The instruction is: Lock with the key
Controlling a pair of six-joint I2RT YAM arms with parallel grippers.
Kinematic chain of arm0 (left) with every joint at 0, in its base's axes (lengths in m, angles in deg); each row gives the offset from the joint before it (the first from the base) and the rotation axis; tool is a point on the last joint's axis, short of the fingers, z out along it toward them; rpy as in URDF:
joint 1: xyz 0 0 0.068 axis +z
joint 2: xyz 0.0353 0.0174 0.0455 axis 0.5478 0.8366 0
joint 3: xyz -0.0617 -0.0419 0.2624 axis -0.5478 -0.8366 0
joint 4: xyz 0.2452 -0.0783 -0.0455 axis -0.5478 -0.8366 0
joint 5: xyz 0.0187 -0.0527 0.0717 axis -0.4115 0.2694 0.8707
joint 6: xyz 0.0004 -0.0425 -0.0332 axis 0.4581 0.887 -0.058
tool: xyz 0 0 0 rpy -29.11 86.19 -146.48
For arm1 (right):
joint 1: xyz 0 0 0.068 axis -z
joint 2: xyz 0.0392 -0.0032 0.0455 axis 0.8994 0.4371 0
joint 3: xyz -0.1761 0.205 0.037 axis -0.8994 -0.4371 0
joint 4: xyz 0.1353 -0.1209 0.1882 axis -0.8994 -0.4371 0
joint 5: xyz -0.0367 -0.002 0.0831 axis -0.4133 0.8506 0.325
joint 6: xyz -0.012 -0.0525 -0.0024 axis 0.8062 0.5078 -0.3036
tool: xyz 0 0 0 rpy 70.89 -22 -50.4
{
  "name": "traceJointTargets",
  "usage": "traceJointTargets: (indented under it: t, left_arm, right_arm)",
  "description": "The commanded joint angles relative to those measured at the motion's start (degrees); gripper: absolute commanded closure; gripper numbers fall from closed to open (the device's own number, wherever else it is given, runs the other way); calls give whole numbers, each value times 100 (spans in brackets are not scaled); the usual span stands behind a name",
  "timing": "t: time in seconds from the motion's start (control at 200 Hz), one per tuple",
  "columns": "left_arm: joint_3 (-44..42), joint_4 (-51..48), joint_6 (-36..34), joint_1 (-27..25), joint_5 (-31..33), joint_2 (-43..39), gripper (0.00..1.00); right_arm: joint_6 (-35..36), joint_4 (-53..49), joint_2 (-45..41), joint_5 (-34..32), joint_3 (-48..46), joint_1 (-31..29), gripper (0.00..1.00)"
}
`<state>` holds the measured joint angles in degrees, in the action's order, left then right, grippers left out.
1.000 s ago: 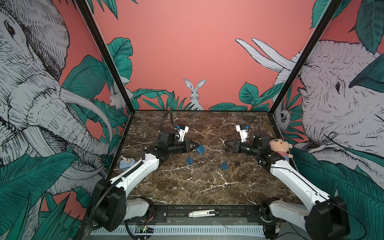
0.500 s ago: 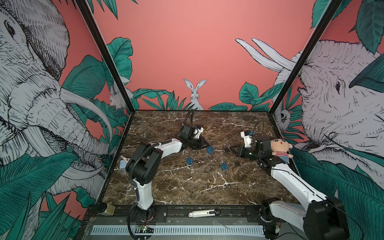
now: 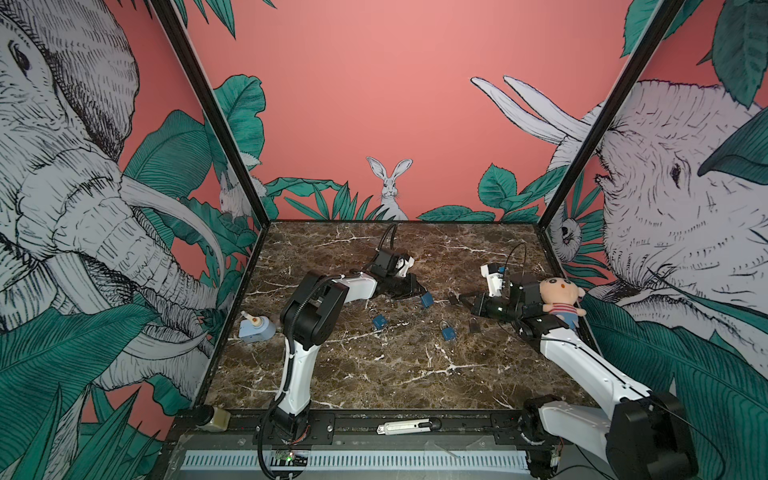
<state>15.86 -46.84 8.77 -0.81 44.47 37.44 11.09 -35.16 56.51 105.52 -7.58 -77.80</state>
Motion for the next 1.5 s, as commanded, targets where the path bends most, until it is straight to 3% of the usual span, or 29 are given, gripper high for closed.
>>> traceJointTargets:
  t: [0.0,0.3,0.43,0.625,1.065,1.495]
  left_arm:
    - [278,329,135,-87,-279,52,100]
    - [400,299,228,-131,-315,308,100]
    - [385,233,196,-131,-241,314,82]
    - [440,171,177,-122,-82,307,75]
    - [428,-283,348,151,384,-125,70]
    - [-595,77,318,557,648,-1374,69]
  right_arm:
    - [-33,257,87,52,100,1,100]
    - [-78,302,325,155,211,5,100]
    - [-121,373,375,167,193,0,100]
    - [-185,417,401,137,150,-8,100]
    - [-184,396,545,-210,227,-107,100]
    - [67,407,1439,-1177,777,-541,100]
